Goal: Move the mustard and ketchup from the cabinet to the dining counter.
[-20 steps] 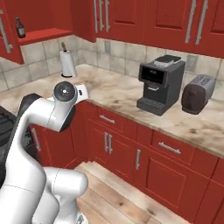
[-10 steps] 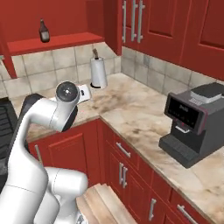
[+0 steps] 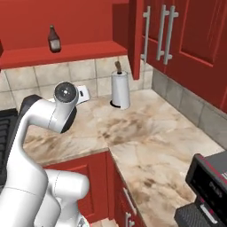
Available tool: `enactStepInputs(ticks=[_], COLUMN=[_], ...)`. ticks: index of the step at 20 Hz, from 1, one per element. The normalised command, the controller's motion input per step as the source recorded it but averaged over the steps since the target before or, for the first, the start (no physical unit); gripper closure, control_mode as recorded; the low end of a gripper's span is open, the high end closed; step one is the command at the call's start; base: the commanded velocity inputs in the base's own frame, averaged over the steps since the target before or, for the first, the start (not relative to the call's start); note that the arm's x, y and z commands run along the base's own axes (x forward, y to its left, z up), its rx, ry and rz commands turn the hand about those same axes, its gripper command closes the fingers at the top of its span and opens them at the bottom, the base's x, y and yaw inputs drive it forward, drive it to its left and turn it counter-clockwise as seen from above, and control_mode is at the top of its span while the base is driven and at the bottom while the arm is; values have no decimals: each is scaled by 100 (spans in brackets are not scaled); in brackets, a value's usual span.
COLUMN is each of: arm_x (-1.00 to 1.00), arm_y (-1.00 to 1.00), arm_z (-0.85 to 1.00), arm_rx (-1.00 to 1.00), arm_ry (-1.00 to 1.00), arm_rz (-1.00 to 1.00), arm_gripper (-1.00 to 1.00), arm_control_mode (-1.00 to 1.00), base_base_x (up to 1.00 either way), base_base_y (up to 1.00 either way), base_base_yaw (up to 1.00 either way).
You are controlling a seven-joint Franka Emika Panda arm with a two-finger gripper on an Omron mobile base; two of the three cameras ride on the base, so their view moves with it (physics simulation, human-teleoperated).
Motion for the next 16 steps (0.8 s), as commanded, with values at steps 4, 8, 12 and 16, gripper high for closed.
enactStepInputs(ticks=[4,8,12,16], arm_x=[0,0,0,0], arm_y=[0,0,0,0], arm_z=[0,0,0,0], arm_rx=[0,0,0,0], arm_ry=[0,0,0,0], arm_rz=[0,0,0,0], arm_gripper=[-100,-100,-100,-100], arm_control_mode=[100,100,100,100], base_base_x=[75,79,86,76], base_base_y=[0,-3,-19,-13], base_base_yaw=[37,38,40,43])
